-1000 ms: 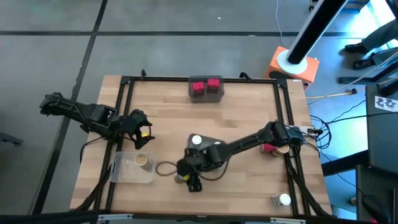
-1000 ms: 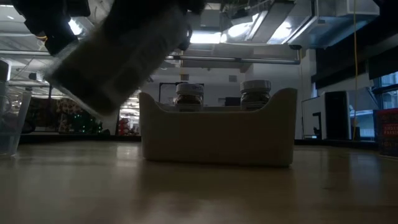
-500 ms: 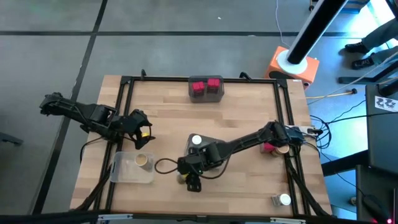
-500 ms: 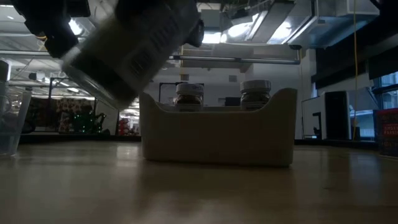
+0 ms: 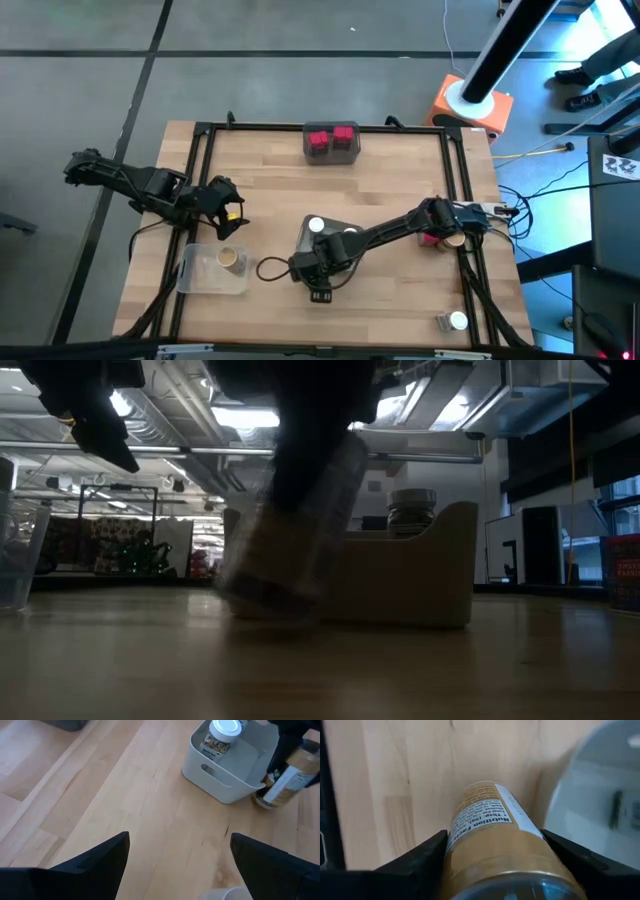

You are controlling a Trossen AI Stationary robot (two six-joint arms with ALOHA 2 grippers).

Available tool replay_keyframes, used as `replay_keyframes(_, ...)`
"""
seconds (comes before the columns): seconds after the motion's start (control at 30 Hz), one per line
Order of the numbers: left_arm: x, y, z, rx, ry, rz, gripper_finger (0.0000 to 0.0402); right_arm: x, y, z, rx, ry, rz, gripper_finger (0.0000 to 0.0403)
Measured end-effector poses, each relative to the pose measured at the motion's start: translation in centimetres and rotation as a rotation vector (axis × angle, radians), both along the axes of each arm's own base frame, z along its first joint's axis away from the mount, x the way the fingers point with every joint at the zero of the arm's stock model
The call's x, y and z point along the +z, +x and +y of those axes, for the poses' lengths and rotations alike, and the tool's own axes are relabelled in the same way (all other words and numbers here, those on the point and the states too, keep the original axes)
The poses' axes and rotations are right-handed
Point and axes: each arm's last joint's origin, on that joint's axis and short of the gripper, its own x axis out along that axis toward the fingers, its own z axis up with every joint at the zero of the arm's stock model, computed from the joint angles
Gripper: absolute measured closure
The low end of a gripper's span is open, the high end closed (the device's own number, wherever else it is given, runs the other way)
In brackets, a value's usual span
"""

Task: Sort spices by type
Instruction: Put the top brown seasoning bottle into the transparent bin

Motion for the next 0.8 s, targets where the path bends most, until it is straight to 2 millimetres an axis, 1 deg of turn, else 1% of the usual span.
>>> replay_keyframes(0.17,0.0,0.0,0.0,-0.004,0.012,0.001,0.0073,-0.4,0.1,0.0,-0.001,-0.001,0.007,0.0119)
replay_keyframes(0.23,0.0,0.0,0.0,-0.007,0.017,0.001,0.0073,-0.4,0.1,0.0,-0.001,0.0,0.008,0.0091)
replay_keyframes(0.33,0.0,0.0,0.0,-0.007,0.018,0.001,0.0073,-0.4,0.2,0.1,0.0,0.009,-0.002,0.0031)
replay_keyframes(0.4,0.0,0.0,0.0,-0.007,0.018,0.0,0.0073,-0.4,0.3,0.1,-0.001,0.009,-0.004,0.0017)
replay_keyframes(0.63,0.0,0.0,0.0,-0.009,0.021,0.0,0.0073,-0.1,0.0,0.1,0.003,-0.008,0.015,0.0057)
replay_keyframes(0.7,0.0,0.0,0.0,-0.012,0.023,-0.001,0.0073,0.5,-0.4,0.3,0.01,-0.021,0.044,0.0064)
replay_keyframes(0.8,0.1,0.1,0.0,-0.028,0.035,-0.016,0.0073,1.8,-1.0,0.8,0.017,-0.067,0.058,0.0068)
